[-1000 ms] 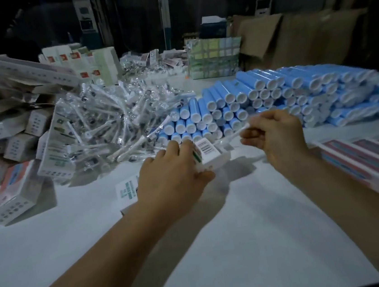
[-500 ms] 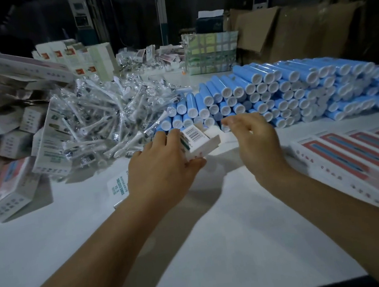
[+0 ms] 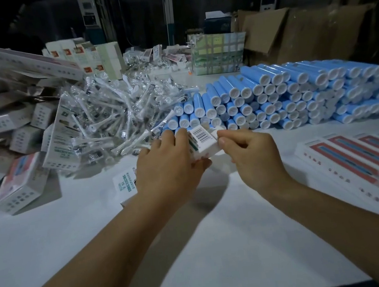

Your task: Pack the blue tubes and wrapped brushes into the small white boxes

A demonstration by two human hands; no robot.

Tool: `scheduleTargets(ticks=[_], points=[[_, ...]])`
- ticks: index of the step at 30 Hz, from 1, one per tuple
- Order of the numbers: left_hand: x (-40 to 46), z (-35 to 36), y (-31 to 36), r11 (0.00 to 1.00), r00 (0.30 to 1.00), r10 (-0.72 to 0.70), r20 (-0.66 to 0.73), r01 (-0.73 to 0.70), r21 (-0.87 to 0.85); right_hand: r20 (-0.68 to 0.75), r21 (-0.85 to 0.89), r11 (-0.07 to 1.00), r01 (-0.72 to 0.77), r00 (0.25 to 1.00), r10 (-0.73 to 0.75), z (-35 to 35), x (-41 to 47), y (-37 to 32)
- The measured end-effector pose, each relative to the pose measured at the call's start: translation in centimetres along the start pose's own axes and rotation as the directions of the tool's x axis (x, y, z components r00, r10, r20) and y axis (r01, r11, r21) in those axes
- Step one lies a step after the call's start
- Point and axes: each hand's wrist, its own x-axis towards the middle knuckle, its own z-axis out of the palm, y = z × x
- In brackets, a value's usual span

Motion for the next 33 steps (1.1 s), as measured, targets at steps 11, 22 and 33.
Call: scheduleTargets(ticks=[11, 22, 33], points=[[-0.4, 0.1, 0.3, 0.998, 0.998, 0.051, -0.047, -0.05, 0.022, 0.061, 0.07, 0.997, 0.022, 0.998, -0.026, 0.8, -1.0, 0.0], [-0.9, 0.6, 0.9, 0.985, 0.991, 0.134, -0.004, -0.133, 0.107, 0.198, -0.026, 0.98, -0.199, 0.96, 0.201, 0.1, 1.2, 0.8], [-1.1, 0.7, 1.2, 0.98, 0.99, 0.138, 0.003, -0.137, 0.144, 0.134, -0.064, 0.985, -0.162, 0.977, 0.169, 0.8, 0.4, 0.8]])
